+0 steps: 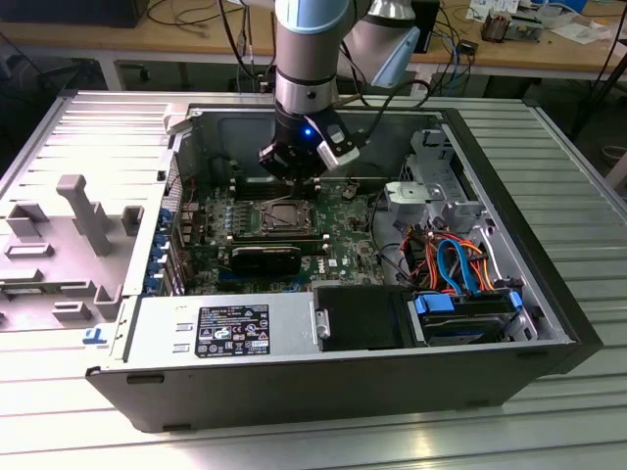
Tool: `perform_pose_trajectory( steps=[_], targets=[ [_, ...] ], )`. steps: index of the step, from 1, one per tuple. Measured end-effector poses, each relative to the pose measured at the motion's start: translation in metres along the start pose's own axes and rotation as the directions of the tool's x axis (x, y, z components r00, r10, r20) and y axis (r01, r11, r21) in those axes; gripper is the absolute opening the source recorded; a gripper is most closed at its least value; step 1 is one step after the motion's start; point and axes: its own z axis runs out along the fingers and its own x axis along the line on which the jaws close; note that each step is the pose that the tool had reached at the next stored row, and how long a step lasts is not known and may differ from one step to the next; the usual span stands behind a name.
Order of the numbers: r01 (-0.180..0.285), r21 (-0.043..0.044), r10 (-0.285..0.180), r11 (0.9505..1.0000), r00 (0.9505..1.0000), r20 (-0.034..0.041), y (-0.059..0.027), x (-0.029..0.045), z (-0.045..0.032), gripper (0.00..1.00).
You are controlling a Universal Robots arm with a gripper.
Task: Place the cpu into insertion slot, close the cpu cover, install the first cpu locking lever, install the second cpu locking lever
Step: 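Install the first cpu locking lever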
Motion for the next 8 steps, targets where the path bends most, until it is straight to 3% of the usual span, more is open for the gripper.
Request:
perform_pose_trajectory(
  steps=[8],
  targets=[
    [0.0, 0.0003, 0.0, 1.0, 1.0, 0.0022, 0.0066, 0.0316, 0.0018, 0.11]
  ],
)
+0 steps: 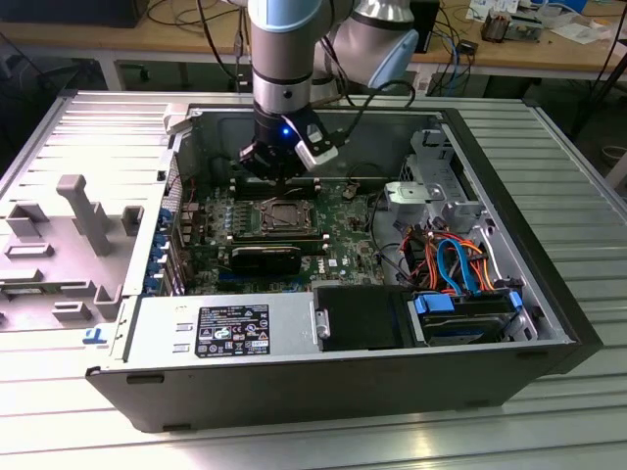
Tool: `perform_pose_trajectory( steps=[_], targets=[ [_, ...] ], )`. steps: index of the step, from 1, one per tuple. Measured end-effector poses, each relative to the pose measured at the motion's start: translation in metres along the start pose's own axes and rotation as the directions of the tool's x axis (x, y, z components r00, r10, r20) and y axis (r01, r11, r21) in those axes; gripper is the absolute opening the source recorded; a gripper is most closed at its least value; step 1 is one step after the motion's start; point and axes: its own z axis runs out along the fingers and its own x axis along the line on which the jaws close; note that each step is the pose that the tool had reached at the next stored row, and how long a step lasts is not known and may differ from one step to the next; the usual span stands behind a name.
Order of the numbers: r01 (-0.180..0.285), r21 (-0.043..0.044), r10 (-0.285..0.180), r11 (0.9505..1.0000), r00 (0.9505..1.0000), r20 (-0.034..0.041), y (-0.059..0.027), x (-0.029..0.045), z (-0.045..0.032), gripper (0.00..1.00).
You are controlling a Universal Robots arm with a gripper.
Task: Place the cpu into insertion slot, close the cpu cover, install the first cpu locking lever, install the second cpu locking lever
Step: 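Install the first cpu locking lever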
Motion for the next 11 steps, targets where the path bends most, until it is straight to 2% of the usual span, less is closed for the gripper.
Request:
perform_pose_trajectory(
  steps=[3, 11],
  targets=[
    [0.0, 0.0001, 0.0, 1.0, 1.0, 0.0, 0.002, 0.0077, 0.0013, 0.11],
    [0.0, 0.0001, 0.0, 1.0, 1.0, 0.0, 0.0017, 0.0084, 0.0076, 0.11]
  ],
)
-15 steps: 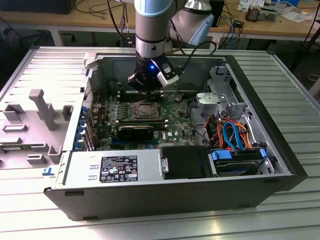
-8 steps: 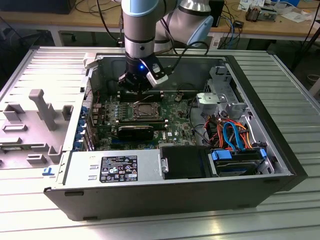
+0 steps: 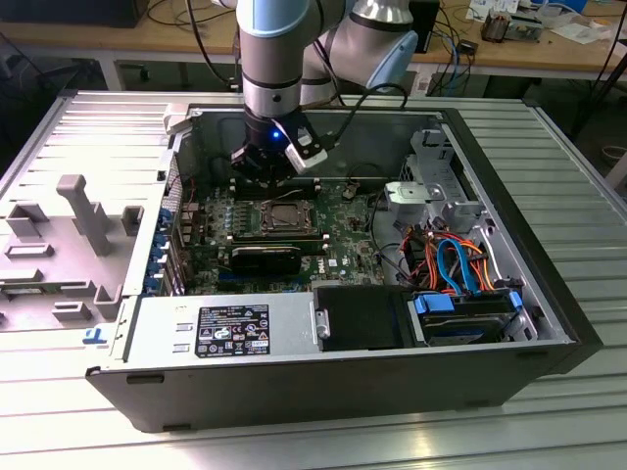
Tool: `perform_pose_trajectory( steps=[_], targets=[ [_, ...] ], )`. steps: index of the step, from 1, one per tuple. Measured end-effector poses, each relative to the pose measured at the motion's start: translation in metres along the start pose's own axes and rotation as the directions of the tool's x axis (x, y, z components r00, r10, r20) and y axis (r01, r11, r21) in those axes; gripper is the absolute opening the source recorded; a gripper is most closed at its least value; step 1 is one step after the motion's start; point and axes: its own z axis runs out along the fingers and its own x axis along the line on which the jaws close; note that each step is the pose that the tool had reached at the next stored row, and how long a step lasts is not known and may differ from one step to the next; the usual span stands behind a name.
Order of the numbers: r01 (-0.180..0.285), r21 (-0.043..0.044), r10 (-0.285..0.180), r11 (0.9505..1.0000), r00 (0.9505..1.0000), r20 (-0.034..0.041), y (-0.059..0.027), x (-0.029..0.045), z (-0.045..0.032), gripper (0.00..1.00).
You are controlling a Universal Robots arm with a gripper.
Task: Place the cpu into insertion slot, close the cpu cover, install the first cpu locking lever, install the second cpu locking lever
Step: 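Install the first cpu locking lever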
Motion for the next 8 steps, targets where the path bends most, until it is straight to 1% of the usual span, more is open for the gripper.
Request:
perform_pose_trajectory(
  steps=[8],
  targets=[
    [0.0, -0.0002, 0.0, 1.0, 1.0, -0.0013, -0.0014, -0.0086, 0.0033, 0.11]
  ],
)
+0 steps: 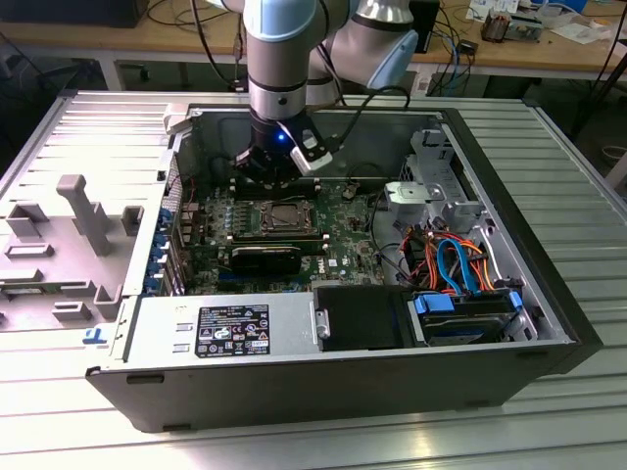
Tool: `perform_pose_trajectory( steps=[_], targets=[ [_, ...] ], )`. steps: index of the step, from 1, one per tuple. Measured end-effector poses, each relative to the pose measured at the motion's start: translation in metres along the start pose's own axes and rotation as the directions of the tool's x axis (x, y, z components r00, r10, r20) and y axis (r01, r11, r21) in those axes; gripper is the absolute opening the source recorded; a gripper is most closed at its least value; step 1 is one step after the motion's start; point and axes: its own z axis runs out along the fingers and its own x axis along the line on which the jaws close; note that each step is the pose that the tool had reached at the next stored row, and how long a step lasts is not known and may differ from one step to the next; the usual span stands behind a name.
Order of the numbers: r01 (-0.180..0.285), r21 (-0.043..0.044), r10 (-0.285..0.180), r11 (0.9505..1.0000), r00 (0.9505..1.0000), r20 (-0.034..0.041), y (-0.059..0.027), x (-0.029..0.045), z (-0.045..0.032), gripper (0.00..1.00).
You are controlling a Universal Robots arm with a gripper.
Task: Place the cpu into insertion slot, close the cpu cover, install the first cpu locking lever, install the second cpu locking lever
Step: 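Install the first cpu locking lever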
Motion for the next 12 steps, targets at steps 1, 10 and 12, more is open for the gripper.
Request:
perform_pose_trajectory(
  steps=[1, 10, 12],
  targets=[
    [0.0, -0.0001, 0.0, 1.0, 1.0, -0.0002, -0.0001, -0.0009, 0.0003, 0.11],
    [0.0, -0.0002, 0.0, 1.0, 1.0, -0.0016, -0.0023, -0.0135, 0.0025, 0.11],
    [0.0, -0.0003, 0.0, 1.0, 1.0, -0.0017, -0.0028, -0.0164, 0.0025, 0.11]
  ],
)
